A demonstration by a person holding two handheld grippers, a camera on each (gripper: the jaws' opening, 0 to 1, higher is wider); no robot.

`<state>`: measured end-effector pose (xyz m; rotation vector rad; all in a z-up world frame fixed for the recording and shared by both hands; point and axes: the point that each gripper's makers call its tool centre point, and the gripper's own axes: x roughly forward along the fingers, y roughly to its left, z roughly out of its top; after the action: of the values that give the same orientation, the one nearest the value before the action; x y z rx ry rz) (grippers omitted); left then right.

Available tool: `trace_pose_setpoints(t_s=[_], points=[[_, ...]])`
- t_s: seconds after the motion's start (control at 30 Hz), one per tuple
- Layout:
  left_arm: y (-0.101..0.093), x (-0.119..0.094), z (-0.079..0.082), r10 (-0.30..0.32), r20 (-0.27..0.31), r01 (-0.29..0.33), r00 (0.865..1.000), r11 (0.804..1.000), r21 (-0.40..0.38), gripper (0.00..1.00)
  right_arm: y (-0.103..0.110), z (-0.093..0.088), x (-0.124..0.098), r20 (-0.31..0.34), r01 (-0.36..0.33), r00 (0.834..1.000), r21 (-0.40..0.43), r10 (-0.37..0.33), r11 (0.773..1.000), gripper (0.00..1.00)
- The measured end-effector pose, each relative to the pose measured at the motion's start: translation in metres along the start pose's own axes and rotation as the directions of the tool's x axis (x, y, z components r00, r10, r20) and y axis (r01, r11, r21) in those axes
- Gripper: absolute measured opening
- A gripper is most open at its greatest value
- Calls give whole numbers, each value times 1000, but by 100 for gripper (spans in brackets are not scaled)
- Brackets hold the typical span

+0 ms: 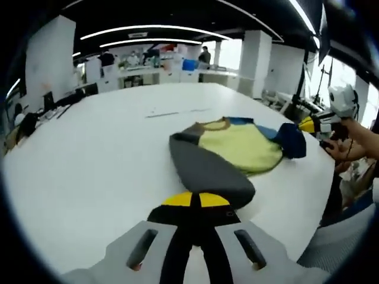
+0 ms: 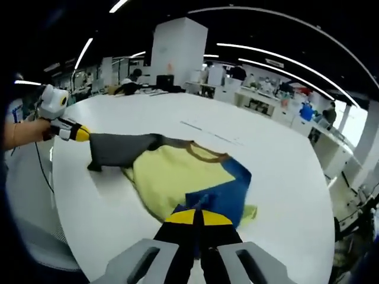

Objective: Fold the garment on the visible template until the final outline fits inside the template.

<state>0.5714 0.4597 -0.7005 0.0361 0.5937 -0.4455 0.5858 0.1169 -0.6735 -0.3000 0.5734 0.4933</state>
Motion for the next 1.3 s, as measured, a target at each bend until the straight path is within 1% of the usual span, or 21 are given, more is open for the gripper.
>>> trace_pose_setpoints(t_s=[0.03,0.07,0.1,0.2,0.23,0.33,0.43,0.53,0.57,0.63,0.7,0.77,0.83,0.87,0.9,0.93,1.03,1.07,1.13,1.23,1.3], points=[[5,-1,-1,17,-5,-17,1000,1000,-3,0,-5,1,-2,3,9,1000,-4,-9,1000,0],[11,-2,-1,37,-7,-36,999,999,16,0,-11,2,-4,8,21,1000,-7,-21,1000,0],[14,-3,-2,45,-9,-45,999,999,22,0,-16,2,-6,6,31,1000,-7,-31,1000,0],[24,-3,-5,61,-8,-61,998,998,6,0,-34,2,-11,2,66,998,-6,-66,998,0],[27,-2,-5,67,-9,-67,998,998,3,0,-37,3,-11,4,70,998,-2,-70,998,0],[38,1,-12,93,-40,-93,995,996,12,0,-55,3,-14,1,100,995,23,-100,995,0],[46,3,-15,107,-57,-106,993,994,17,0,-72,2,-15,-4,132,991,20,-132,991,0],[55,5,-19,123,-89,-121,988,992,27,0,-87,-2,-15,-20,158,987,22,-158,987,0],[57,5,-18,124,-92,-122,988,992,29,0,-96,-5,-14,-26,172,985,25,-171,985,0],[61,6,-18,141,-107,-136,984,989,52,0,-109,-12,-13,-44,198,980,74,-195,977,0],[67,7,-19,170,-127,-159,977,983,96,0,-121,-21,-12,-71,215,976,121,-208,969,0],[72,9,-20,191,-147,-175,971,978,113,0,-132,-26,-9,-78,230,972,116,-222,966,0],[77,12,-21,204,-156,-187,966,975,118,0,-143,-35,-8,-107,253,964,112,-242,961,0],[80,12,-22,221,-160,-204,962,972,119,0,-147,-39,-8,-120,260,962,118,-246,958,0],[88,12,-22,263,-166,-242,951,961,134,0,-152,-44,-8,-136,269,958,119,-252,956,0],[92,12,-23,282,-170,-259,944,955,147,0,-156,-47,-8,-146,278,955,127,-259,952,0],[101,19,-23,306,-179,-281,935,948,150,0,-171,-61,-3,-184,300,944,135,-274,944,0],[105,20,-23,318,-183,-292,930,944,157,0,-179,-69,-1,-209,314,936,131,-284,940,0],[112,22,-24,341,-194,-311,920,935,169,0,-189,-79,3,-238,330,926,136,-292,934,0],[121,26,-27,352,-212,-317,912,931,181,0,-194,-87,3,-258,341,919,139,-299,930,0],[127,27,-29,365,-233,-323,901,925,202,0,-196,-92,4,-272,345,913,121,-303,931,0]])
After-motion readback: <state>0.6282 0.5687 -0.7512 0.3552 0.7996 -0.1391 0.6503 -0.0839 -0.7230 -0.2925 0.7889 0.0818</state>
